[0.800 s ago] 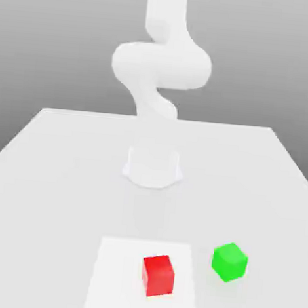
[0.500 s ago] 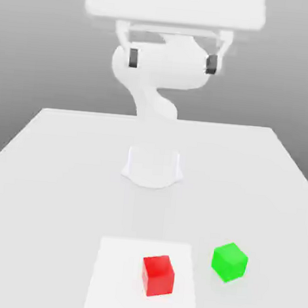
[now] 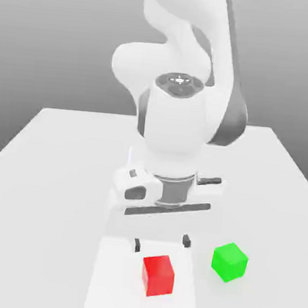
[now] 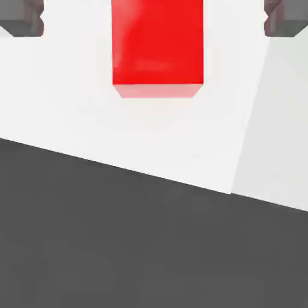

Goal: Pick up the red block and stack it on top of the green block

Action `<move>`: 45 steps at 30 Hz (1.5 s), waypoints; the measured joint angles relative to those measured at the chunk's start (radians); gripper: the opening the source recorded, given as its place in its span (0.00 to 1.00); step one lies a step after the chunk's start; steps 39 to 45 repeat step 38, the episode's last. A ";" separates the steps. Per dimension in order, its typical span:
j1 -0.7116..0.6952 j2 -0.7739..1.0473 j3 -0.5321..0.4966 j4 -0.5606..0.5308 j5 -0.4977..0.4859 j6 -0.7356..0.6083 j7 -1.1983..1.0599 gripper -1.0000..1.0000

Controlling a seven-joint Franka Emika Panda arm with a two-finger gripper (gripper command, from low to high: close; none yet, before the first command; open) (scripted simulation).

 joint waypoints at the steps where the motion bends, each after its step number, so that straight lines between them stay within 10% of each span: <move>1: -0.001 0.036 0.001 0.004 0.002 0.030 -0.002 0.50; 3: -0.003 0.109 0.004 0.014 0.005 0.091 -0.004 0.50; 4: -0.004 0.131 0.005 0.017 0.006 0.110 -0.005 0.00; 28: 0.238 -0.232 0.140 -0.085 0.026 -0.150 -0.253 0.00; 34: 0.252 -0.085 0.135 -0.086 -0.043 -0.004 -0.232 0.00; 35: 0.256 -0.050 0.129 -0.085 -0.056 0.029 -0.223 1.00; 45: 0.256 -0.050 0.129 -0.085 -0.056 0.029 -0.223 1.00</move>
